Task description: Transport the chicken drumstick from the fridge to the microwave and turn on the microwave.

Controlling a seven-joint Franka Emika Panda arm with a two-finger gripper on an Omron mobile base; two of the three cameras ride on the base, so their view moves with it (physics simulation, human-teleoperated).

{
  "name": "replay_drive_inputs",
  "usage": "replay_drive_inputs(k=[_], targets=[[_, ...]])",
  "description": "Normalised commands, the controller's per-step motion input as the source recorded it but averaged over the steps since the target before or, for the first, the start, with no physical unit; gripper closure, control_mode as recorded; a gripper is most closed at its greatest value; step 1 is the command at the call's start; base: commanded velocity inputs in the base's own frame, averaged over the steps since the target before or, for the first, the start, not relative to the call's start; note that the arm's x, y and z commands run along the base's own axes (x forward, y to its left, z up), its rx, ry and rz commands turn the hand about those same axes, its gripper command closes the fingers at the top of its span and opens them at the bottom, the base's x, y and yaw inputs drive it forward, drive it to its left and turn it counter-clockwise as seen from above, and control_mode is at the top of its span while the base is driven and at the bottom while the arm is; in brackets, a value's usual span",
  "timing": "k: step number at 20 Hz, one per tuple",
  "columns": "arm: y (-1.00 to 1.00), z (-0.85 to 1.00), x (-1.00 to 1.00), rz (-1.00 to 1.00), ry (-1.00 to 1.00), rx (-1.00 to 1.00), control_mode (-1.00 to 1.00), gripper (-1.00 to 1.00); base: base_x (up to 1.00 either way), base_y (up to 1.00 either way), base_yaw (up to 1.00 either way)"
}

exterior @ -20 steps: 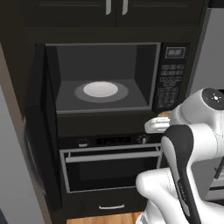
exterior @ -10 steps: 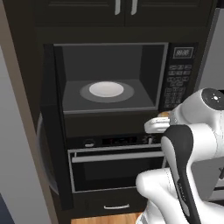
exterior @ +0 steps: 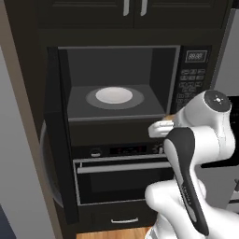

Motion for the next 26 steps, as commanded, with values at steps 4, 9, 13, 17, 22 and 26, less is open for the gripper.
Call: replay_drive_inputs(k=[4,9,13,17,22,26], targets=[[0.0,0.0,0.44,0.01,0.0,0.0,-1.0,1.0,0.0,0.0,0.0],[0.03,0.0,0.59,0.0,-0.03,0.0,-1.0,1.0,0.0,0.0,0.0],[0.0,0.0,0.61,0.0,-0.07,0.0,-1.0,1.0,0.0,0.0,0.0],[0.0,0.0,0.57,0.0,-0.08,0.0,-1.0,1.0,0.0,0.0,0.0],[0.11,0.0,0.54,0.0,-0.11,0.0,-1.0,1.0,0.0,0.0,0.0],[0.06,0.0,0.43,0.0,-0.11,0.0,-1.0,1.0,0.0,0.0,0.0]])
